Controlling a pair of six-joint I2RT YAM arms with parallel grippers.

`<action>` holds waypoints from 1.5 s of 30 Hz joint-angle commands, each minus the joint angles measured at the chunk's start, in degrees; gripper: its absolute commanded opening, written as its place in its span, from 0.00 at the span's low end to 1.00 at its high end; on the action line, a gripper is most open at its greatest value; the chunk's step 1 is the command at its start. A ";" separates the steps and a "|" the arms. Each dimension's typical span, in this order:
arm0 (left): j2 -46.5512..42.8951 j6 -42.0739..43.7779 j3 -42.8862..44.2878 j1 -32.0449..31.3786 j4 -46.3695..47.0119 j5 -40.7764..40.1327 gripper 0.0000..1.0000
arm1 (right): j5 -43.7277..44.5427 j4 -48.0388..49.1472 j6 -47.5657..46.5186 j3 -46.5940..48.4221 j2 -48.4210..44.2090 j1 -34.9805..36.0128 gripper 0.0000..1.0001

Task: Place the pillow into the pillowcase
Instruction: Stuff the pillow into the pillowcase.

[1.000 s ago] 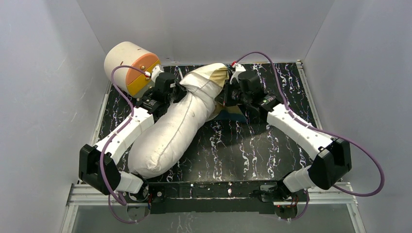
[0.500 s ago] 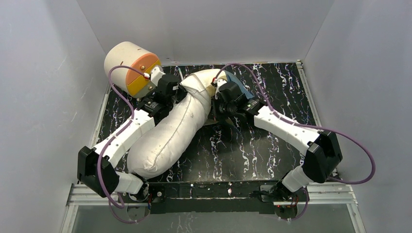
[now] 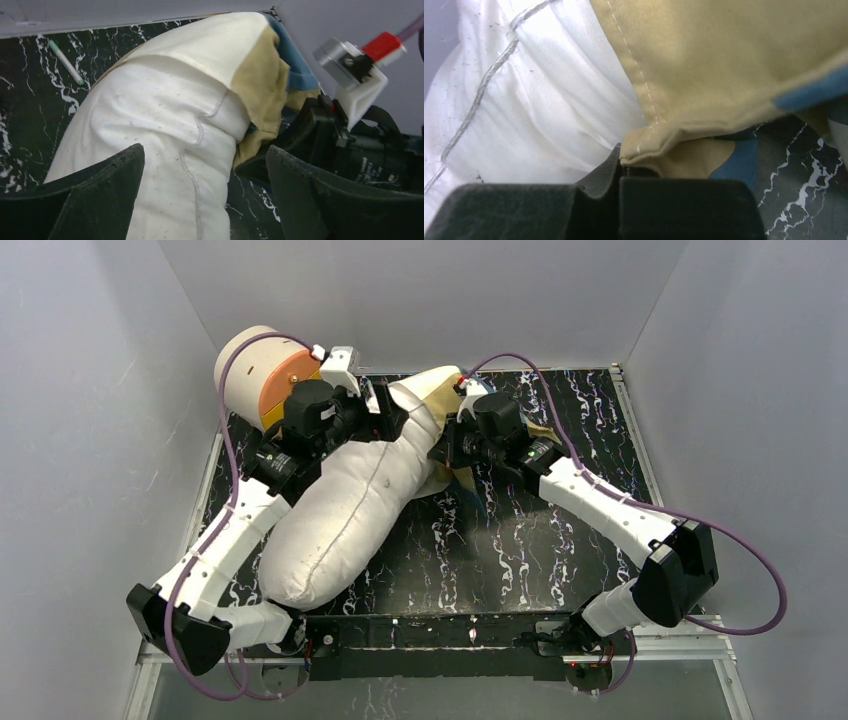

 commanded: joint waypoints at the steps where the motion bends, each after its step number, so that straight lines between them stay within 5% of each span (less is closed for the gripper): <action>1: 1.23 16.14 5.76 -0.27 -8.65 9.56 0.92 | -4.36 8.94 2.17 2.39 -0.42 0.83 0.01; 4: 3.91 19.19 6.39 -1.34 -11.75 8.39 0.98 | -3.95 8.44 2.05 3.79 -0.26 0.83 0.01; 11: 11.60 22.78 3.68 -4.58 -9.43 -4.06 0.95 | -3.89 7.35 1.51 4.49 -0.74 0.39 0.01; 12: 12.62 22.17 3.76 -4.59 -8.50 -4.30 0.83 | -3.97 7.43 1.66 4.38 -0.80 0.40 0.01; 15: 15.07 14.16 6.85 -4.59 -4.71 -3.75 0.10 | -6.59 7.92 3.24 4.95 -0.01 0.43 0.01; 16: 15.59 10.63 8.53 -4.59 -2.79 -4.10 0.00 | -7.29 7.02 3.68 6.03 0.74 0.39 0.01; 19: 19.66 -3.92 19.31 -4.41 -3.62 -10.60 0.00 | -11.31 3.38 3.88 12.18 2.83 0.84 0.01; 23: 22.92 -11.46 28.44 -4.58 -7.45 -22.13 0.00 | -14.05 -1.49 2.22 14.60 2.98 3.68 0.01; 31: 20.19 -18.31 21.65 -6.22 -2.35 -27.21 0.00 | -21.25 16.23 13.13 1.91 -1.97 5.12 0.01; 38: 15.15 -22.13 15.17 -6.19 -0.53 -21.87 0.00 | -8.23 21.67 20.85 -4.57 -4.41 4.97 0.01; 45: 8.46 -17.60 6.21 -6.17 3.37 -11.00 0.02 | -0.47 2.67 11.73 1.50 -10.83 4.88 0.42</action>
